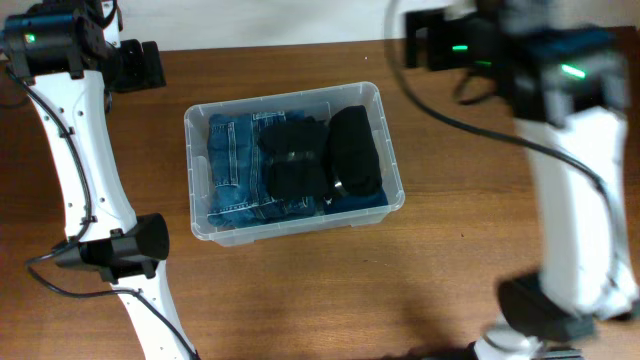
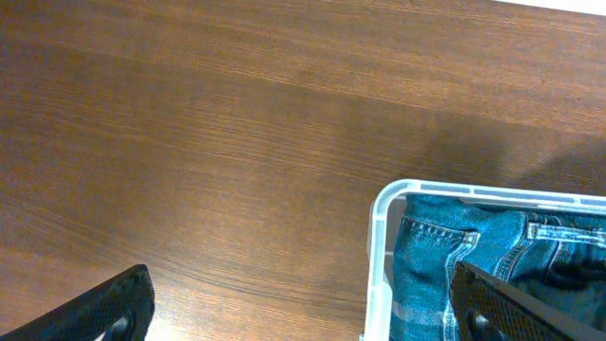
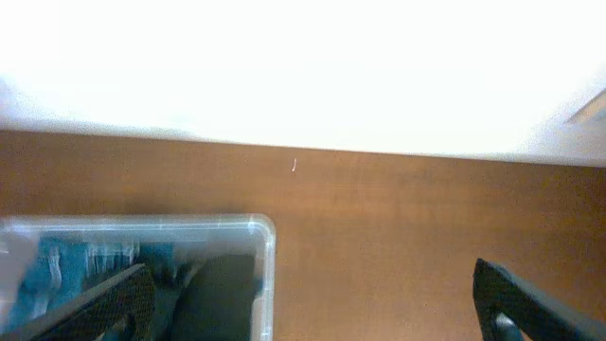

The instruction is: Pack container

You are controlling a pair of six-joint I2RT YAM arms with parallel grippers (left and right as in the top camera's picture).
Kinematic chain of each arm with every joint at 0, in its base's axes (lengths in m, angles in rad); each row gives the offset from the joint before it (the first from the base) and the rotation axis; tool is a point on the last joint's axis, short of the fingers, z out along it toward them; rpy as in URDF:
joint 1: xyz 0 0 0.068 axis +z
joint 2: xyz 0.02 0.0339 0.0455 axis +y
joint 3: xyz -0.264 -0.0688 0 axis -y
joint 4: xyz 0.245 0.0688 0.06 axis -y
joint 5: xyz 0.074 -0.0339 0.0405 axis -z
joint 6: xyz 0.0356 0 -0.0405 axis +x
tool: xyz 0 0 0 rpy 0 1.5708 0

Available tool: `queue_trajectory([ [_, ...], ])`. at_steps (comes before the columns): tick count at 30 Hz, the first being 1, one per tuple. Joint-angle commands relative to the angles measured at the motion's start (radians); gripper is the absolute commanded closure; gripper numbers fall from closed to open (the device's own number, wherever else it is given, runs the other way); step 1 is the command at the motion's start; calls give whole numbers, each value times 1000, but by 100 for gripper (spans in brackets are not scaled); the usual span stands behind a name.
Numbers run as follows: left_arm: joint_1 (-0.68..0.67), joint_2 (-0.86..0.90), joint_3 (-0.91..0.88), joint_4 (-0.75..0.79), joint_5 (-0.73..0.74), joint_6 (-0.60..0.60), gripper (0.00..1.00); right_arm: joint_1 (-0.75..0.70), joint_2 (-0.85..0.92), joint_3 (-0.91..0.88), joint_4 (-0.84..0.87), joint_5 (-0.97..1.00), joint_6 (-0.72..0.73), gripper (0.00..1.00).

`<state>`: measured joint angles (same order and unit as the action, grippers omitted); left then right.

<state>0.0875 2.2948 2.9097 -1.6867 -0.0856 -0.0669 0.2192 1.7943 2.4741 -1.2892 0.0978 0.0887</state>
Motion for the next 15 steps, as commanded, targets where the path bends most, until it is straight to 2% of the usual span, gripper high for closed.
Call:
queue_trajectory([
  [1,7,-11,0,-1,-8,16,1,-93,-175,-222,120,-147,-58,2],
  [4,7,-11,0,-1,-8,16,1,-140,-321,-453,308,-194,-55,2],
  [5,7,-11,0,-1,-8,16,1,-159,-425,-618,440,-195,-55,2],
  [8,7,-11,0,-1,-8,16,1,-185,-596,-880,616,-195,-55,1],
  [15,7,-11,0,-1,-8,16,1,-214,-995,-1435,879,-200,-55,2],
])
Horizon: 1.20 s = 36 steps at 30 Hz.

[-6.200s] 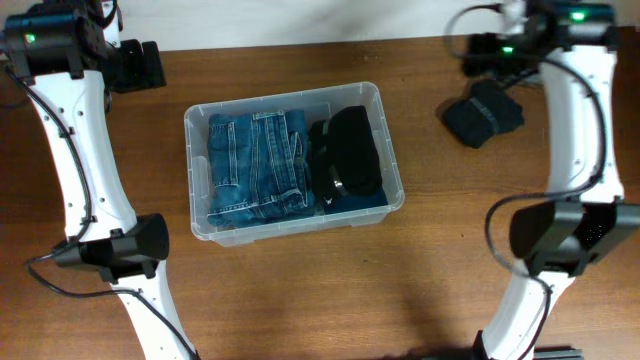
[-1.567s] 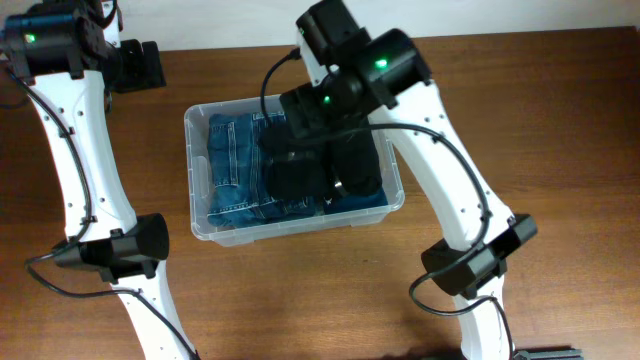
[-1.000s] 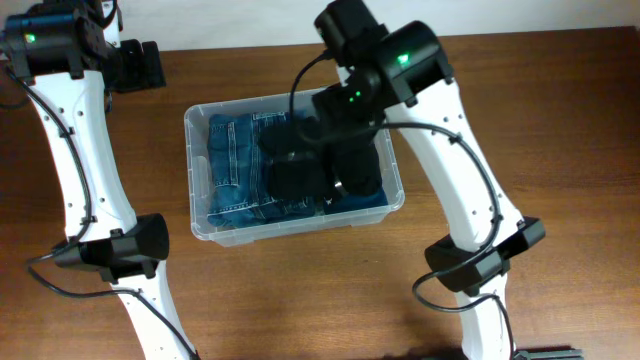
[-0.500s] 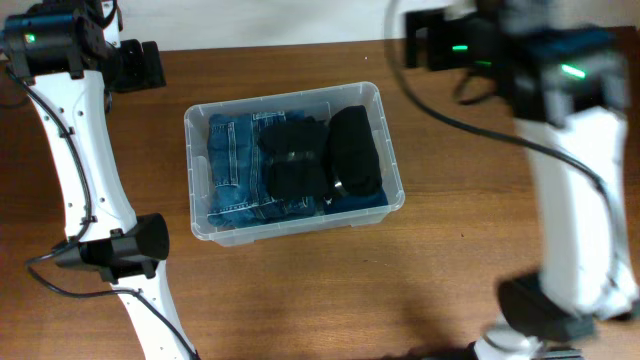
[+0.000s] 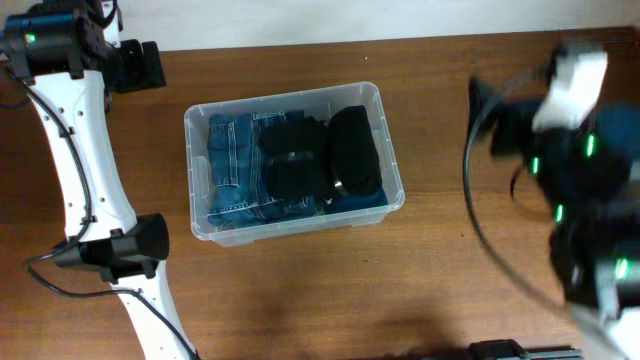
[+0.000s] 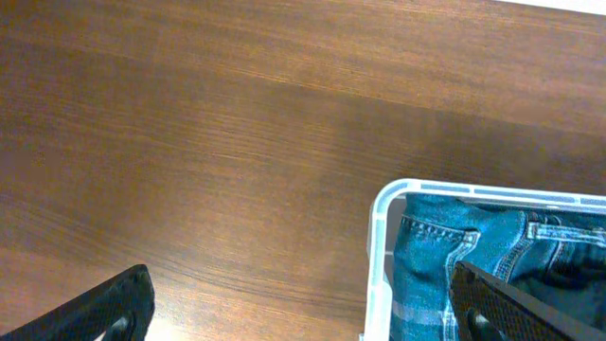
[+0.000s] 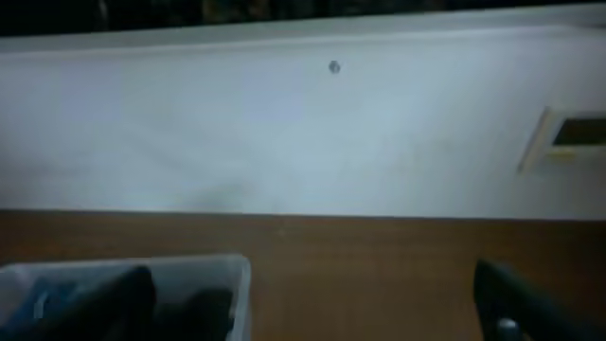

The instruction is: Pack container

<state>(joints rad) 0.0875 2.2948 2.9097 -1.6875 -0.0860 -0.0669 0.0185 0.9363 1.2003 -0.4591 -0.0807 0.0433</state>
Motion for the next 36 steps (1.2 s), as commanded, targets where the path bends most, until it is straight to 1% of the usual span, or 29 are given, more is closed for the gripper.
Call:
queue_trajectory([
  [1,7,-11,0,0,-8,16,1,-14,-184,-222,72,-21,-10,2],
  [6,7,-11,0,0,-8,16,1,-14,-443,-549,186,-26,-10,2],
  [10,7,-11,0,0,-8,16,1,-14,-599,-763,286,-48,-10,2],
  [14,7,-11,0,0,-8,16,1,-14,-705,-925,394,-70,-10,2],
  [20,7,-11,0,0,-8,16,1,-14,-801,-1052,484,-97,-10,2],
  [25,7,-11,0,0,-8,16,1,-14,-867,-1121,486,-97,-10,2],
  [36,7,-11,0,0,-8,16,1,-14,-920,-1195,486,-100,-10,2],
])
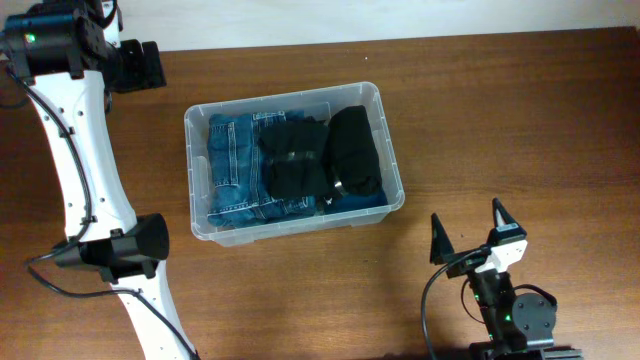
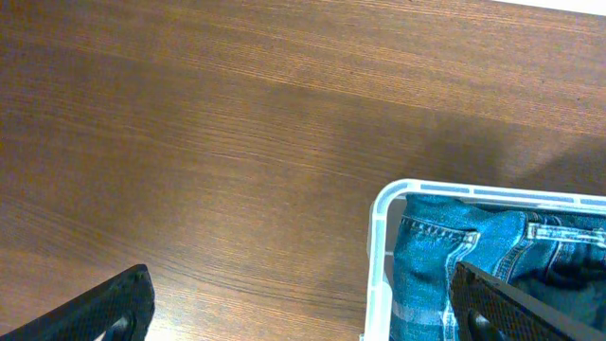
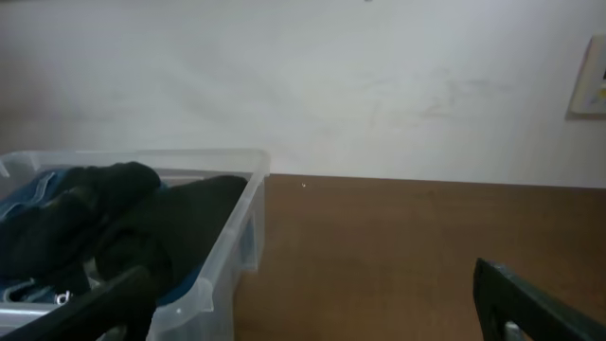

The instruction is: Pack container

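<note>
A clear plastic container (image 1: 382,95) stands mid-table with folded blue jeans (image 1: 232,165) on its left side and black garments (image 1: 320,160) on its right. My left gripper (image 1: 148,65) hovers open and empty off the container's far left corner; its wrist view shows that corner (image 2: 379,204) and the jeans (image 2: 454,251) between wide-spread fingers (image 2: 104,308). My right gripper (image 1: 468,232) sits low at the near right of the table, open and empty, pointing toward the container (image 3: 241,223) and the black garments (image 3: 142,213).
Brown wooden table (image 1: 500,120) all round the container. A white wall (image 3: 379,76) rises behind the table's far edge. The left arm's white links (image 1: 85,150) run down the left side. The right arm's base (image 1: 515,315) is at the near edge.
The right arm, blurred and raised at the table's right side before, now sits folded low at the near right, its gripper still open. Left arm and container are unchanged.
First the right arm reached high over the far right of the table, behind the container. Then it was a blur at the right side. Now it is folded down at the near right. The left gripper stayed open at the container's far left corner throughout.
</note>
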You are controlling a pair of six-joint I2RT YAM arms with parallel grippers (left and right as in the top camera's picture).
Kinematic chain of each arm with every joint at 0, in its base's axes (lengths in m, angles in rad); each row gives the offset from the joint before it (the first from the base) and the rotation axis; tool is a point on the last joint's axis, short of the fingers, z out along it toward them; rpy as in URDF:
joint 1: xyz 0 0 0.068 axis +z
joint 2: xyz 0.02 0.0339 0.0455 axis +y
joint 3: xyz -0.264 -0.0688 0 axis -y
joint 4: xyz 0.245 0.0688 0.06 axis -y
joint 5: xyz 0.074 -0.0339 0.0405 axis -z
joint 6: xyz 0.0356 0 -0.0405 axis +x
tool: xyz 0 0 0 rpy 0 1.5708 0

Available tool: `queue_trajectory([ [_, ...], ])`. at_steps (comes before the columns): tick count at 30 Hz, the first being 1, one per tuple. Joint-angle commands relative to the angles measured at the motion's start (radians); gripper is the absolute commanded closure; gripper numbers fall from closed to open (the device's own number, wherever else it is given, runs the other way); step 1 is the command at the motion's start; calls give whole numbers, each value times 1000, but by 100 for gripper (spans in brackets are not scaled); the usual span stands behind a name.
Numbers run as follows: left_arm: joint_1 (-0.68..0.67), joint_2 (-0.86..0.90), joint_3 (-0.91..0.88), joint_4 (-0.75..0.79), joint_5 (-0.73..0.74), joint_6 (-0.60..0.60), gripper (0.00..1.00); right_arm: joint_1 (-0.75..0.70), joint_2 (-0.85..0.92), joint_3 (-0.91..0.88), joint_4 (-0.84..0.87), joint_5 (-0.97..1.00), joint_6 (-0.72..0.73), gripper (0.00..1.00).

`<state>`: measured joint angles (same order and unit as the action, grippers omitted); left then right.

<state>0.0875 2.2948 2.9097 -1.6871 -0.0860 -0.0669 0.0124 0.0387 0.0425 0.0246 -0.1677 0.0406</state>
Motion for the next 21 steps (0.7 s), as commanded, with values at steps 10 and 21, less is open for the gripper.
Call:
queue_trajectory([
  [10,7,-11,0,0,-8,16,1,-8,-35,-37,-103,144,-7,2],
  [21,7,-11,0,0,-8,16,1,-8,-35,-37,-103,143,-7,2],
])
